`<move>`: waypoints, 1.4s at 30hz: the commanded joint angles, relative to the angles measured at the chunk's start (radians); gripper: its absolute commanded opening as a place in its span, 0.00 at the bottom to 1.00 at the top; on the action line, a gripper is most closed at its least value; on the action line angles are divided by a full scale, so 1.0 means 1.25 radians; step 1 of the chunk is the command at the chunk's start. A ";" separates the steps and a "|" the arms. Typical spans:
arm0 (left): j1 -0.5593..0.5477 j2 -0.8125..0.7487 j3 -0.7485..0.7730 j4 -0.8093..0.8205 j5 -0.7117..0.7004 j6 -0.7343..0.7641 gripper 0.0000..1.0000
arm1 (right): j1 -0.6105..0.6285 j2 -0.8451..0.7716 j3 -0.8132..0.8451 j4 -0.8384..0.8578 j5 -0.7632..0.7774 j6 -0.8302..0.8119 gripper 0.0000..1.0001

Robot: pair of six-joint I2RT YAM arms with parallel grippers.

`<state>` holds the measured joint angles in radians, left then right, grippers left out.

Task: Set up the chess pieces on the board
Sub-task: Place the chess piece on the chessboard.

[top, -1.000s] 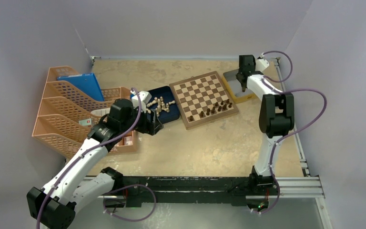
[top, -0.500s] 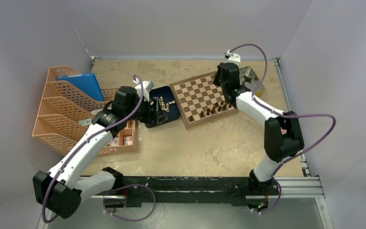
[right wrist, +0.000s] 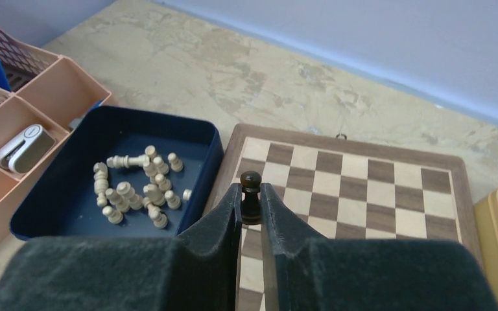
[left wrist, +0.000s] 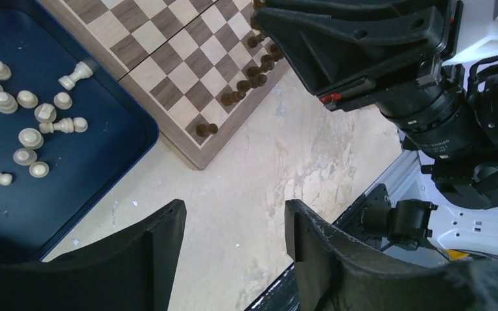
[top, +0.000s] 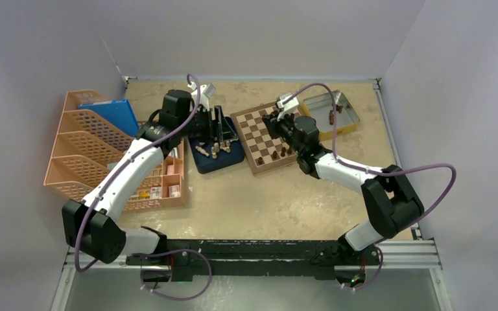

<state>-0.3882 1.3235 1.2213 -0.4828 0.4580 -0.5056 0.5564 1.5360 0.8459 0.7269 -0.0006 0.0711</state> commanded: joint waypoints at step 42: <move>0.010 -0.347 -0.283 0.000 -0.199 0.140 0.59 | 0.056 0.223 0.105 -0.140 0.161 0.035 0.22</move>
<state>-0.3798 0.9035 0.8688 -0.5041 0.2226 -0.3473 0.6174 1.8351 0.9482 0.5587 0.1741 0.1055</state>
